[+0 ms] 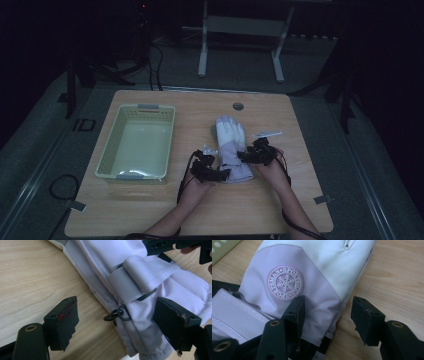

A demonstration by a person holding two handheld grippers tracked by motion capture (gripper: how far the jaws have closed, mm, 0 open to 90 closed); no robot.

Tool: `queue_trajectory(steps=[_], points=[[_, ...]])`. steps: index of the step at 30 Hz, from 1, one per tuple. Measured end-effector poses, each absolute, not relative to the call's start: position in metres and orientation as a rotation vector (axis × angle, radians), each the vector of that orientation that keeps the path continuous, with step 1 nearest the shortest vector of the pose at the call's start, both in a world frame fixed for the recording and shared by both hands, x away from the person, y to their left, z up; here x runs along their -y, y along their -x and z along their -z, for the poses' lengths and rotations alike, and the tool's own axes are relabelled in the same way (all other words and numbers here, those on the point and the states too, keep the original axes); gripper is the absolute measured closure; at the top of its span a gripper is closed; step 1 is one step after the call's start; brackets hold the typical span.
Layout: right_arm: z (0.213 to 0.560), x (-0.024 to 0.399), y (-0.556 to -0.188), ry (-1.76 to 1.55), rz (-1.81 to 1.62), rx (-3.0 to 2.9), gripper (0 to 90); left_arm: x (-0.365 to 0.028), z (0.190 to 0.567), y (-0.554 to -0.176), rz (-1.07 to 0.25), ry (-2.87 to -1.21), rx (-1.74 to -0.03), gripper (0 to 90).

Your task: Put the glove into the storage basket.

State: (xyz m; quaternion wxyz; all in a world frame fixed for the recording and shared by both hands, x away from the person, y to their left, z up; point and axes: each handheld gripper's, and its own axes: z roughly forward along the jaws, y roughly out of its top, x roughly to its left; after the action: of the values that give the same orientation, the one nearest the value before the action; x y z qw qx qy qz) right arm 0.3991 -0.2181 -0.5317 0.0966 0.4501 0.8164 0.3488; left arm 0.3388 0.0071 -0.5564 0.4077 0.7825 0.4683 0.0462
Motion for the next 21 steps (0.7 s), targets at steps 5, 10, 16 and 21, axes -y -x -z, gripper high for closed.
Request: queue_trajectory(steps=[5, 10, 16, 21], points=[[0.538, 0.224, -0.405, -1.451, -1.075, -2.441, 44.9, -0.007, 0.56, -0.342, -0.057, -1.973, -1.155, 27.3], [0.545, 0.231, -0.41, -1.559, -1.159, -2.47, 48.6, -0.008, 0.562, -0.345, 0.012, -1.968, -1.118, 39.9], [0.55, 0.236, -0.412, -1.602, -1.281, -2.492, 66.9, -0.011, 0.563, -0.348, 0.049, -1.962, -1.074, 50.4], [0.543, 0.229, -0.405, -1.528, -1.2, -2.466, 78.6, -0.01, 0.557, -0.346, 0.048, -1.978, -1.074, 69.4]])
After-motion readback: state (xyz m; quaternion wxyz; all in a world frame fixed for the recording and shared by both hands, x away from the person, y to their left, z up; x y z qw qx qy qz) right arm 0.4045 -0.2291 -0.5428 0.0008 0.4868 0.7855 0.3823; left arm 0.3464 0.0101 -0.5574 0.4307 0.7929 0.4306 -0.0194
